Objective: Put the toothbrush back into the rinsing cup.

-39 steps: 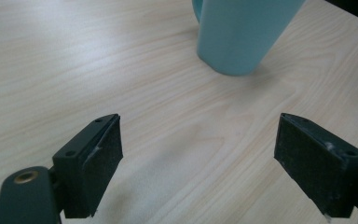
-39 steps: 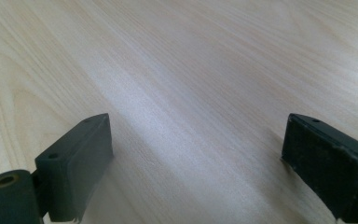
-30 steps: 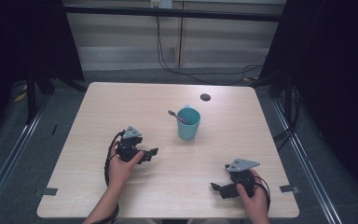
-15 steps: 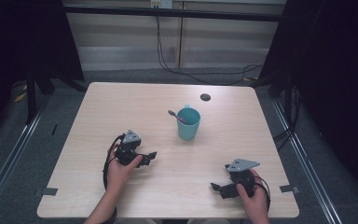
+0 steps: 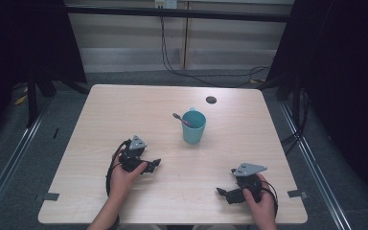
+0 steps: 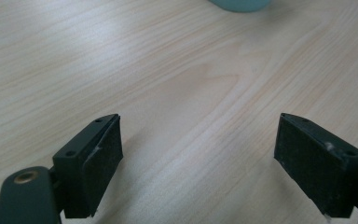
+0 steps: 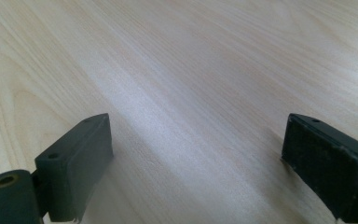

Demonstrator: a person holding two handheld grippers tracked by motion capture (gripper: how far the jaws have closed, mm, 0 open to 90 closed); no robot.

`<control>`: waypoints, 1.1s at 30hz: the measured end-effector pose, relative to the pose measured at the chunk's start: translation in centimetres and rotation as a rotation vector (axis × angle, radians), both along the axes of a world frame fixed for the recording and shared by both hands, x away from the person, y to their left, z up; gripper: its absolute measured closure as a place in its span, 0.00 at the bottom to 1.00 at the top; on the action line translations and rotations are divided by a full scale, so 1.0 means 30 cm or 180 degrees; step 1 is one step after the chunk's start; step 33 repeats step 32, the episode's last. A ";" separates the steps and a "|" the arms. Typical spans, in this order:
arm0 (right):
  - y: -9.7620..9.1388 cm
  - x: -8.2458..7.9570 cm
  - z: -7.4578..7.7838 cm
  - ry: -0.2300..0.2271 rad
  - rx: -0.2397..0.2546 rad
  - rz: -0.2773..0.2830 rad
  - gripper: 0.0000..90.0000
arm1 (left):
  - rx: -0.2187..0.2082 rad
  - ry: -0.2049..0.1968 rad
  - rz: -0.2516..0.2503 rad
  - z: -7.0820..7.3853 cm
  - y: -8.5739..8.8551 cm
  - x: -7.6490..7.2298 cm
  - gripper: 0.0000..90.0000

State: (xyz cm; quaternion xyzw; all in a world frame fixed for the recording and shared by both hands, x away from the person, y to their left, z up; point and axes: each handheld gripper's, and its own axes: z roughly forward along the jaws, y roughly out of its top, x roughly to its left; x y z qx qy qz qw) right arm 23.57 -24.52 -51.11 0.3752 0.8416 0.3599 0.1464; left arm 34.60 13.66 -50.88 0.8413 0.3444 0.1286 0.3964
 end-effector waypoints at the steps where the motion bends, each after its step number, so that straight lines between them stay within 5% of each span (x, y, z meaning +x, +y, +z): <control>1: 0.000 0.000 0.000 0.0000 0.0000 0.0000 0.09 | 0.0013 0.0000 0.0001 0.000 -0.001 0.000 0.17; 21: 0.000 0.000 0.000 -0.0001 -0.0001 0.0001 0.09 | 0.0204 0.0007 -0.0045 -0.005 -0.010 -0.001 0.17; 33: 0.000 0.000 0.000 0.0000 0.0000 0.0000 0.09 | 0.0208 0.0008 -0.0046 -0.005 -0.011 0.000 0.16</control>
